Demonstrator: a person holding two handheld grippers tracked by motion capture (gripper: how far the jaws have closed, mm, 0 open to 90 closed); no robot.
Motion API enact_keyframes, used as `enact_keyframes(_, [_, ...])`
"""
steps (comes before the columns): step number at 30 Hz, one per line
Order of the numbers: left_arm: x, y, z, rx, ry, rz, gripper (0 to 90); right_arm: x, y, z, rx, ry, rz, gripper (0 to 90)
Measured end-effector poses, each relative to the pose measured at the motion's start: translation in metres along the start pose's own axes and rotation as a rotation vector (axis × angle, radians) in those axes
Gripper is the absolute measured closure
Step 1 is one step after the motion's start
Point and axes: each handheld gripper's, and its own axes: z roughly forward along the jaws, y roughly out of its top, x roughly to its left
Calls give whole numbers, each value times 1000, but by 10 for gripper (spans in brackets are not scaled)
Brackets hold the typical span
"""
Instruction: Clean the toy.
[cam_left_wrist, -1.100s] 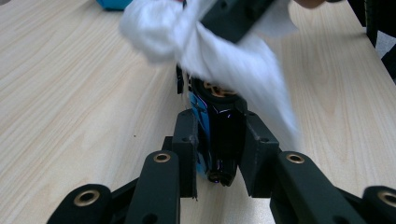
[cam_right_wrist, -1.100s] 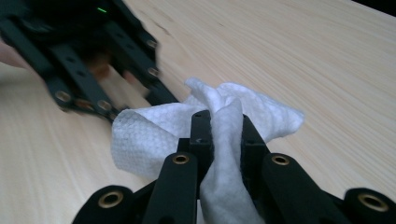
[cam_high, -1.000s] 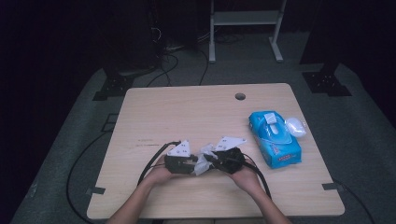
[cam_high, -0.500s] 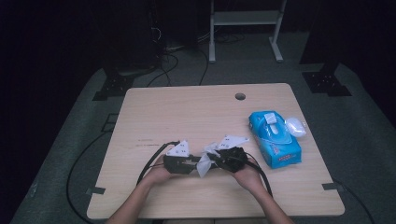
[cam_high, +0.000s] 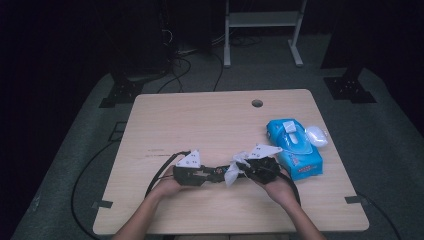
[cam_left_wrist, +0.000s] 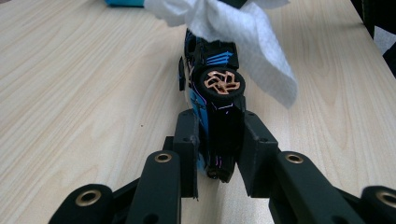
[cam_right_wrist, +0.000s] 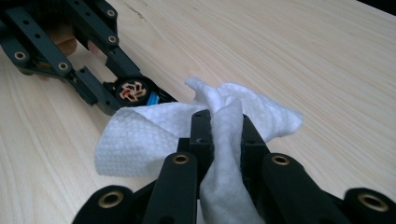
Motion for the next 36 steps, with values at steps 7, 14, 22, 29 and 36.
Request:
enact_keyframes(7, [1, 0, 0, -1, -6, -4, 712, 14, 12, 11, -11, 43, -28, 802])
enact_keyframes(14, [2, -2, -4, 8, -5, -10, 715, 36, 25, 35, -26, 104, -53, 802])
enact_keyframes(22, [5, -4, -8, 16, -4, -8, 717, 5, 8, 14, -24, 30, 13, 802])
enact_keyframes(29, [4, -3, -5, 14, -9, -13, 717, 14, 13, 19, -26, 50, -8, 802])
enact_keyframes(36, [4, -4, -9, 21, -19, -3, 719, 38, 28, 39, -31, 107, -58, 803])
